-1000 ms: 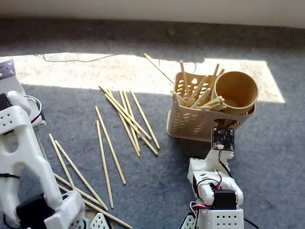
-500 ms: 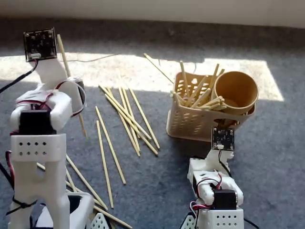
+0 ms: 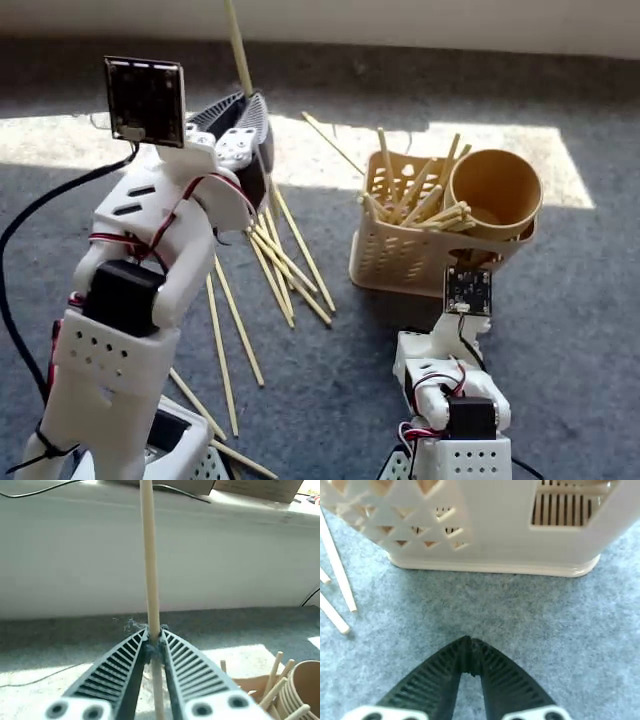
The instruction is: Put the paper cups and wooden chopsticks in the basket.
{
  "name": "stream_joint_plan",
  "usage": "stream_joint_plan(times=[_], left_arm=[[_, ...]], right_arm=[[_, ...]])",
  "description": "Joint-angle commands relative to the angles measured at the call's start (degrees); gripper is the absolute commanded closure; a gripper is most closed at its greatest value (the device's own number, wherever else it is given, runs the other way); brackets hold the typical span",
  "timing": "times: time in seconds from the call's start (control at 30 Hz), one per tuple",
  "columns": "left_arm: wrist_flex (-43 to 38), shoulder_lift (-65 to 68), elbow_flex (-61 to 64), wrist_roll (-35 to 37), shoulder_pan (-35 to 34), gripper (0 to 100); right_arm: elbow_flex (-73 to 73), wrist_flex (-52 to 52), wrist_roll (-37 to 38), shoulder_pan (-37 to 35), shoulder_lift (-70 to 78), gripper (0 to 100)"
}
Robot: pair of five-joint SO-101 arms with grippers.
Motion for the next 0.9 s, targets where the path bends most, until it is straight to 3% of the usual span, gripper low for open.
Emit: stream_joint_plan(times=[0.0,0.3,0.53,0.87], left_arm=[[-5.98,-0.92,-3.03,1.23,4.62,99],[-16.44,-0.66,-2.42,1.05,12.00,99],[-21.89,7.52,-3.03,1.05,15.16,99],[-23.82,15.08,-2.51,1.05,16.13,99]], right_arm=[[5.93,0.40,0.53,-0.40,-0.13,99.1],[5.93,0.40,0.53,-0.40,-0.13,99.1],[5.93,0.40,0.53,-0.40,-0.13,99.1],[5.93,0.40,0.53,-0.40,-0.13,99.1]])
